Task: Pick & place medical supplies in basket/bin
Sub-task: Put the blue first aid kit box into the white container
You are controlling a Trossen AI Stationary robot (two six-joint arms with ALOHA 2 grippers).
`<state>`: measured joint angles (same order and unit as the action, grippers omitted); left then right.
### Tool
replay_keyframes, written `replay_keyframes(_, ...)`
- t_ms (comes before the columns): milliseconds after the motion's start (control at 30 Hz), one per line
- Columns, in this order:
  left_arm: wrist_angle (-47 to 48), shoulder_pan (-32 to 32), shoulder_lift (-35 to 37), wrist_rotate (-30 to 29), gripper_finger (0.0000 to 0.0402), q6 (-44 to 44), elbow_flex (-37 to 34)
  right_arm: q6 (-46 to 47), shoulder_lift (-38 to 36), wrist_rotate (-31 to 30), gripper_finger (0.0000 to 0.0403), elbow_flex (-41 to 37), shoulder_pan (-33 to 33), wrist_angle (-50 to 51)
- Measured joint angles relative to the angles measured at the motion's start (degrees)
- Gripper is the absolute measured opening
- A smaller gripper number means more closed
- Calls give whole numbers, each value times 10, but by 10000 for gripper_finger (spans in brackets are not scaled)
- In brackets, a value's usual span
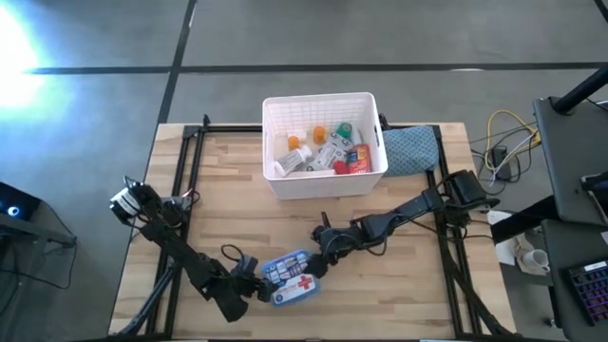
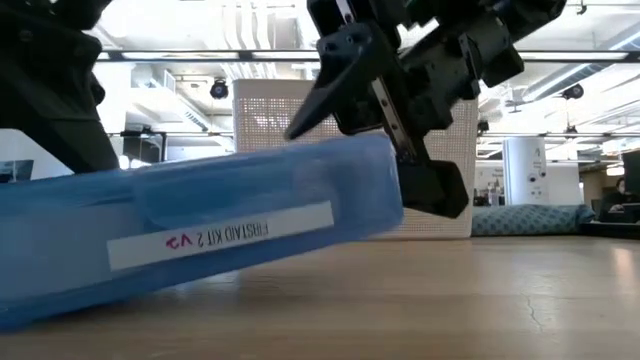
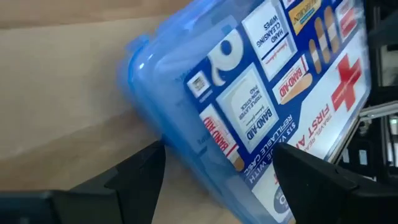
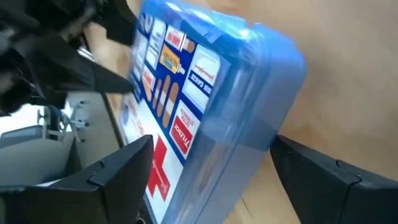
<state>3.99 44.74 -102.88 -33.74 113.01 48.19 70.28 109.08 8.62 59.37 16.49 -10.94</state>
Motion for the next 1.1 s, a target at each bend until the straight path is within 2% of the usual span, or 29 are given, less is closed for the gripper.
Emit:
replay_keyframes(267, -79, -14, -1, -6, 271, 0, -48, 50, 9, 25, 323, -6, 1, 1)
replay_keyframes(600, -76, -22, -1, -18, 271, -4, -63, 4, -5, 96, 327, 37, 1, 57)
replay_keyframes(1100, -79, -22, -1, -14, 271, -3, -72, -86, -9, 88, 329, 107, -5, 150)
